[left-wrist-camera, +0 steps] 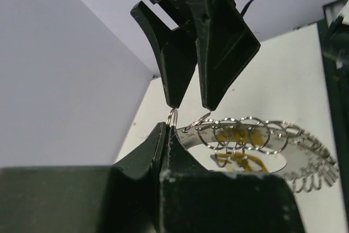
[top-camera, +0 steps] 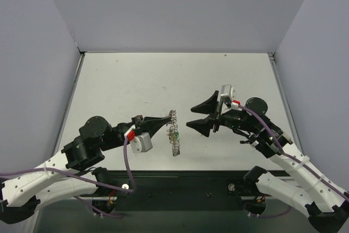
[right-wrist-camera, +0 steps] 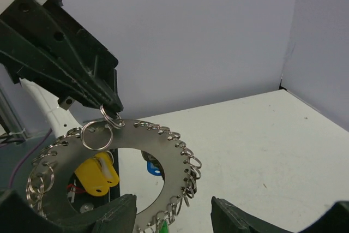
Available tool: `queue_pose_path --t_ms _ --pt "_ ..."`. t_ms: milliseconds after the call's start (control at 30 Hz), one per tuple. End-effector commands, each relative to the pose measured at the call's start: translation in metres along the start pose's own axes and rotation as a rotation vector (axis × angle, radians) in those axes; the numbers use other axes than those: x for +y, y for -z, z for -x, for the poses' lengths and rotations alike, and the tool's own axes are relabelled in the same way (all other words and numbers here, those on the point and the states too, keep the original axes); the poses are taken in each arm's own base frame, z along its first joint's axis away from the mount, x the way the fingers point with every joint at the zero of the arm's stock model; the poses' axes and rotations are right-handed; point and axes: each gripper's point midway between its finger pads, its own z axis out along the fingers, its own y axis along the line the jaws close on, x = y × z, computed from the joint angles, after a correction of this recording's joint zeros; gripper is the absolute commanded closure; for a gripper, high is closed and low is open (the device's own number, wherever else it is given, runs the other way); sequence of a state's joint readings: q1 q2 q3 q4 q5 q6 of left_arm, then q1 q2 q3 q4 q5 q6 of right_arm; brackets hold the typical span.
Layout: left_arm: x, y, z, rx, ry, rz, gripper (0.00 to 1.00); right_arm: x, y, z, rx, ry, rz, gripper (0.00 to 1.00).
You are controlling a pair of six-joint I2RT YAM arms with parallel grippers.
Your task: Put the keys on the keyring
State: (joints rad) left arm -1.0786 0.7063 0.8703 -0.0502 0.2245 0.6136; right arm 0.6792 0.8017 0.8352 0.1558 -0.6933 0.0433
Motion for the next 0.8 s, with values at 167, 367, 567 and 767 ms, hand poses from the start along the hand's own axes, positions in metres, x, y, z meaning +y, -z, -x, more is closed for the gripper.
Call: queue_pose_path --t_ms 167,367,567,767 --pt "0.022 0.008 0.049 0.042 0.400 0.021 1.00 0.035 0.020 0.064 -0.143 0.137 0.133 0.47" --pt "0.018 0.000 0.059 0.115 0.506 -0.056 1.00 0.058 0.022 0.084 -0.176 0.138 0.262 0.51" --pt "0.005 -0.013 0.062 0.168 0.563 -0.162 1.00 0.067 0.021 0.098 -0.194 0.127 0.311 0.52" --pt "-0.001 -0.024 0.060 0.189 0.590 -0.204 1.00 0.068 0.012 0.099 -0.172 0.087 0.338 0.61"
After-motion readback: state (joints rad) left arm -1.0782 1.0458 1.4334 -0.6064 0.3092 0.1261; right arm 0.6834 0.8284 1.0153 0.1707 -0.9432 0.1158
